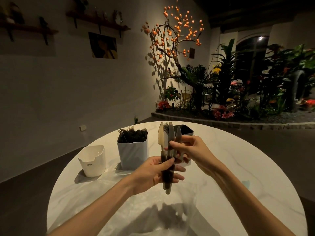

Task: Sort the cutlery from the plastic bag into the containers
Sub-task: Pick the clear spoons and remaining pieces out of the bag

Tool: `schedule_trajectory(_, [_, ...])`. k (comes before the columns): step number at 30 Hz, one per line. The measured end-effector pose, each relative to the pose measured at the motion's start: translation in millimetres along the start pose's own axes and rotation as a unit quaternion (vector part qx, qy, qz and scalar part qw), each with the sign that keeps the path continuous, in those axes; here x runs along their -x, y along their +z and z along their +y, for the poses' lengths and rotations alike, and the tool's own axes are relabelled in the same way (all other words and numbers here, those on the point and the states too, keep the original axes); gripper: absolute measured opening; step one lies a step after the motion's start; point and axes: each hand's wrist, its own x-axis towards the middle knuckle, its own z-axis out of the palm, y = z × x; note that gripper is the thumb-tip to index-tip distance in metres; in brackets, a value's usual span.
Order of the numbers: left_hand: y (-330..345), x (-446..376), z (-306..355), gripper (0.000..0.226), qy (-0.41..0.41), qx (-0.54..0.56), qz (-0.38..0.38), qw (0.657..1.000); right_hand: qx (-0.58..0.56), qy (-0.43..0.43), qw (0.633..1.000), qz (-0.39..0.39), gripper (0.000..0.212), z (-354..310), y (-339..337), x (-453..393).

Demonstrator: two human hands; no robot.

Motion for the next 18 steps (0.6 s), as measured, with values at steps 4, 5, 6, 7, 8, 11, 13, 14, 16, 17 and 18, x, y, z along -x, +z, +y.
schedule_trajectory(4, [4,-6,-10,0.022,-0.032,-0.157,-0.028,0.987,0.006,-0.006,0.996,-0.094,0.025,4,6,1])
schedule_trajectory(5, [8,-8,-12,0.022,-0.039,-0.195,-0.026,0.980,0.026,-0.003,0.994,-0.102,0.023,6,9,1])
schedule_trajectory(6, [9,-11,-15,0.024,-0.041,-0.226,-0.015,0.973,0.044,-0.001,0.994,-0.100,0.024,9,11,-2])
schedule_trajectory(7, [10,-15,-18,0.026,-0.036,-0.248,0.003,0.968,0.053,0.000,0.994,-0.093,0.026,10,12,-4])
schedule_trajectory(8, [11,-19,-19,0.027,-0.022,-0.263,0.022,0.964,0.050,-0.004,0.995,-0.081,0.028,9,12,-8])
schedule_trajectory(11, [2,-35,-15,0.028,0.040,-0.279,0.073,0.957,-0.008,-0.057,0.998,0.023,0.031,-9,-1,-34])
schedule_trajectory(13, [-9,-48,-4,0.034,0.064,-0.282,0.112,0.951,-0.014,-0.124,0.985,0.122,0.033,-28,-18,-66])
schedule_trajectory(14, [-15,-54,3,0.032,0.071,-0.284,0.128,0.948,0.001,-0.159,0.974,0.161,0.036,-35,-26,-83])
schedule_trajectory(16, [-28,-69,15,0.022,0.073,-0.295,0.141,0.942,0.053,-0.201,0.953,0.220,0.041,-39,-39,-118])
schedule_trajectory(17, [-34,-76,19,0.019,0.069,-0.302,0.140,0.940,0.073,-0.208,0.946,0.238,0.043,-36,-44,-134])
schedule_trajectory(18, [-39,-84,22,0.016,0.065,-0.307,0.139,0.939,0.084,-0.208,0.943,0.246,0.042,-29,-47,-150])
